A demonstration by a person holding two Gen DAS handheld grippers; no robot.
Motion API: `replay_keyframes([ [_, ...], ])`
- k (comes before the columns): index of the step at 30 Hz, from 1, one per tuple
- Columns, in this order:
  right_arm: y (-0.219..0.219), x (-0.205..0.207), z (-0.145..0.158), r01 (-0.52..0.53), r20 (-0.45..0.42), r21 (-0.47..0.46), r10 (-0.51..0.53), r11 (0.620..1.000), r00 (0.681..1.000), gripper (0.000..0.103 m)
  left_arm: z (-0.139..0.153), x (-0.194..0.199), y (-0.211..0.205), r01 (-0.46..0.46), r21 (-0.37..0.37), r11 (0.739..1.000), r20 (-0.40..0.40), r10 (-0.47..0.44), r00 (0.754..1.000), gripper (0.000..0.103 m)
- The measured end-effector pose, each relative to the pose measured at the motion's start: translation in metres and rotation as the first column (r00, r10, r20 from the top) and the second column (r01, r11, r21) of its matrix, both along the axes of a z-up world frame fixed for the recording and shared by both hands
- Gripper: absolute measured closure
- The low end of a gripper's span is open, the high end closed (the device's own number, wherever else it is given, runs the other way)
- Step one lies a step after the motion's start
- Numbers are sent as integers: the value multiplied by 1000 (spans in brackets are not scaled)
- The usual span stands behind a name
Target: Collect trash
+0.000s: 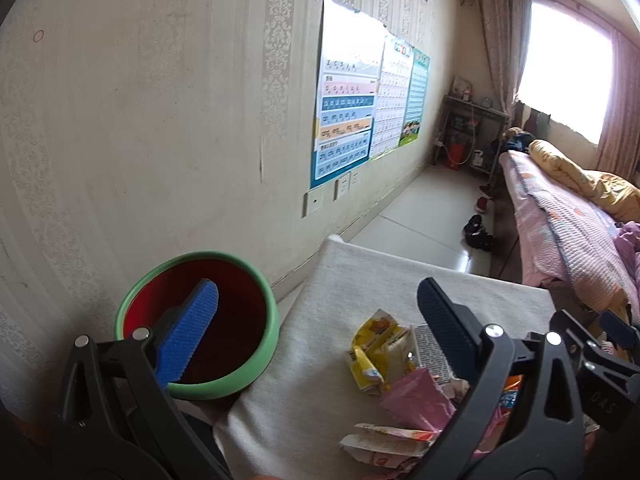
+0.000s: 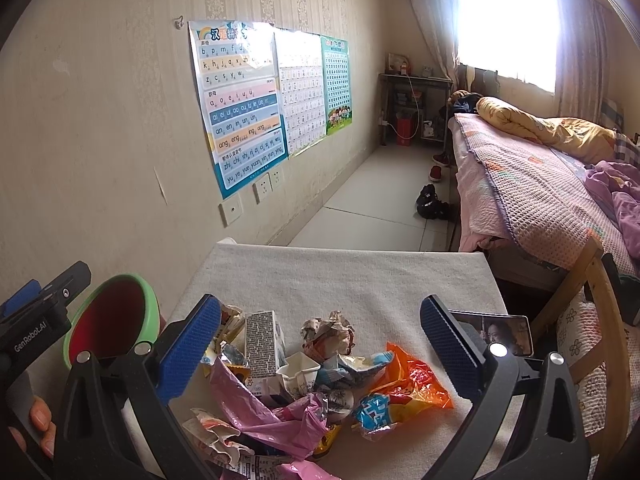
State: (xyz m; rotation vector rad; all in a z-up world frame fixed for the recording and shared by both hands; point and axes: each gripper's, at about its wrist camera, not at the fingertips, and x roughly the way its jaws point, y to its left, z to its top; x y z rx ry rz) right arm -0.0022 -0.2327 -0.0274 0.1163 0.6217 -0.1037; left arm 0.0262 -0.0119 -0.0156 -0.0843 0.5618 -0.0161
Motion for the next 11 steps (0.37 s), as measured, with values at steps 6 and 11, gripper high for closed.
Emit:
replay_keyframes([
  [6, -5, -2, 2, 13, 4, 0, -13, 1000, 1000, 7, -7, 1, -1, -32, 5, 999, -33, 32, 999, 5],
  [11, -6, -1, 2, 16, 1, 1, -16, 1000, 1000, 7, -9, 2, 1, -21, -16, 1000, -52, 20, 998, 5],
])
